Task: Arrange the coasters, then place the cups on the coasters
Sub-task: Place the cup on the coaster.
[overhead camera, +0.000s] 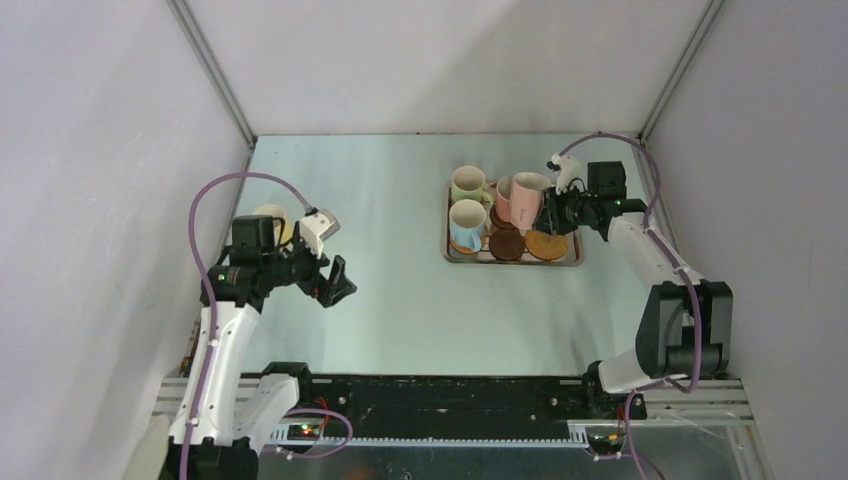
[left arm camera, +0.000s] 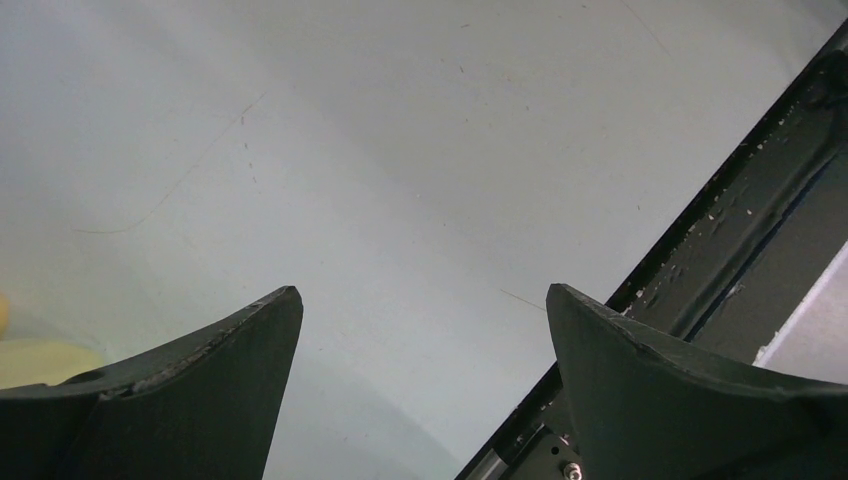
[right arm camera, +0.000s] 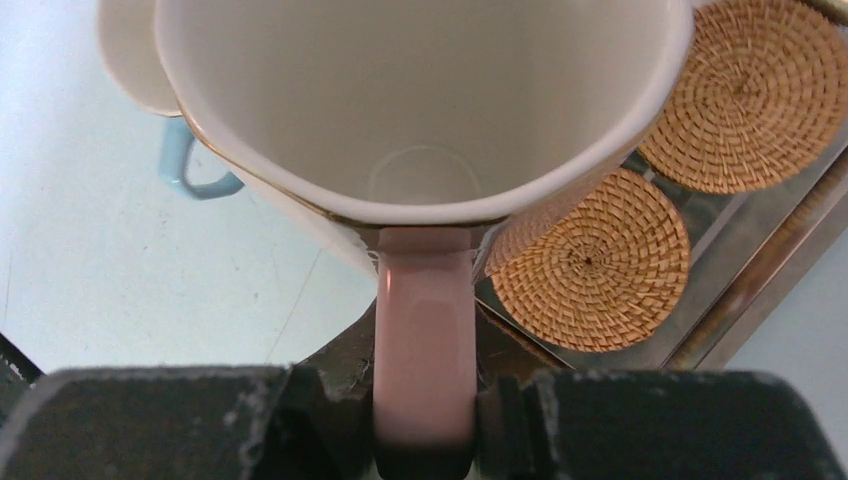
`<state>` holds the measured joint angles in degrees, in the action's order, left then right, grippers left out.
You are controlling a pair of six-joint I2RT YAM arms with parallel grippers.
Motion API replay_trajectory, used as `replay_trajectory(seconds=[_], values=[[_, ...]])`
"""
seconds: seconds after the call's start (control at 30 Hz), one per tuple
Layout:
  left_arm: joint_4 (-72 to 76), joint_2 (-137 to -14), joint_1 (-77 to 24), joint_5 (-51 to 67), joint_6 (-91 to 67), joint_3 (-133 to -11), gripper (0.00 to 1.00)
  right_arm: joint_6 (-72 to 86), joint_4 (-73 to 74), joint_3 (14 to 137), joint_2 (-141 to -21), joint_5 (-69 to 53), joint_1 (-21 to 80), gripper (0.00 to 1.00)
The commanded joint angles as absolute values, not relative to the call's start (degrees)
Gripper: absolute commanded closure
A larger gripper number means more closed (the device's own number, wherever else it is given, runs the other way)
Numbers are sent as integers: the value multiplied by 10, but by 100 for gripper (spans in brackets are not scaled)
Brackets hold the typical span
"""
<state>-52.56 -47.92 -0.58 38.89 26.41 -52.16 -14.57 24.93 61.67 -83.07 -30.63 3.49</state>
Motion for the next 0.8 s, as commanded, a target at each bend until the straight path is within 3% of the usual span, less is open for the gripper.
replay_trajectory(seconds=[0.0,0.43,0.77], values=[[-519,-506,-2,414,286,-521,0,-126,175,620,-852,-337,17,100],[-515,-514,-2,409,292,-515,0,-154,167,605,-857,-353,30,100],[-513,-513,-2,410,293,-513,0,-170,135,584,-877,-296,83,100]])
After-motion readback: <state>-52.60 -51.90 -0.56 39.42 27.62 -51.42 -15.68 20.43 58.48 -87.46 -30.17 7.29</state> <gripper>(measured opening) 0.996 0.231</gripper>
